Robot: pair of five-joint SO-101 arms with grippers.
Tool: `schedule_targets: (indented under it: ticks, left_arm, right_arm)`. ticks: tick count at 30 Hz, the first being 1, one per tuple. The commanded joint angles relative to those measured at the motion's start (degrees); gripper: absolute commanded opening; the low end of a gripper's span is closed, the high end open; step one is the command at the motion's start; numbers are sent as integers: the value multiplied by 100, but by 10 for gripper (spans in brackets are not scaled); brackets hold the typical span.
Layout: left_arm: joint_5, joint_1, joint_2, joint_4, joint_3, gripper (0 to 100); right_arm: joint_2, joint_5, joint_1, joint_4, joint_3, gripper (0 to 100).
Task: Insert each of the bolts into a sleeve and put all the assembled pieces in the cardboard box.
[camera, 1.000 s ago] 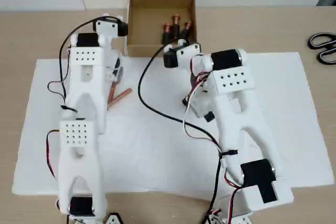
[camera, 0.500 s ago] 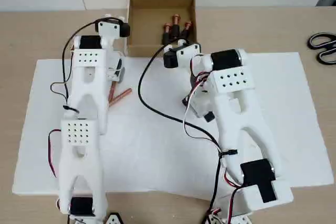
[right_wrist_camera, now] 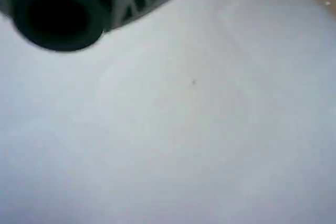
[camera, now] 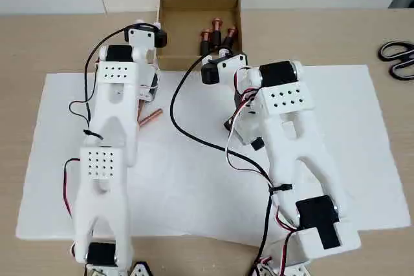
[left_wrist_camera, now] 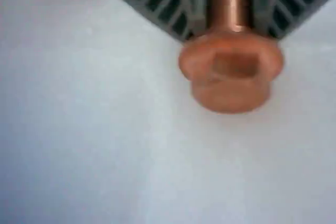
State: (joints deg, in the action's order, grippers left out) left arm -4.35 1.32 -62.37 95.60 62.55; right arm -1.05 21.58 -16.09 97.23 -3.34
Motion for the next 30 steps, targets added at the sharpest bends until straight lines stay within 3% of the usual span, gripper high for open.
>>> schedule_targets:
  ticks: [1, 13, 30]
  left_arm:
    - [35, -44, 26, -88, 75, 7]
    - [70, -149, 176, 492, 1534, 7]
    - [387, -132, 3007, 492, 1516, 7]
  right_arm:
    - [321, -62, 13, 57, -105, 7]
    - [321, -62, 13, 57, -105, 8]
    - [374, -53, -4, 57, -132, 8]
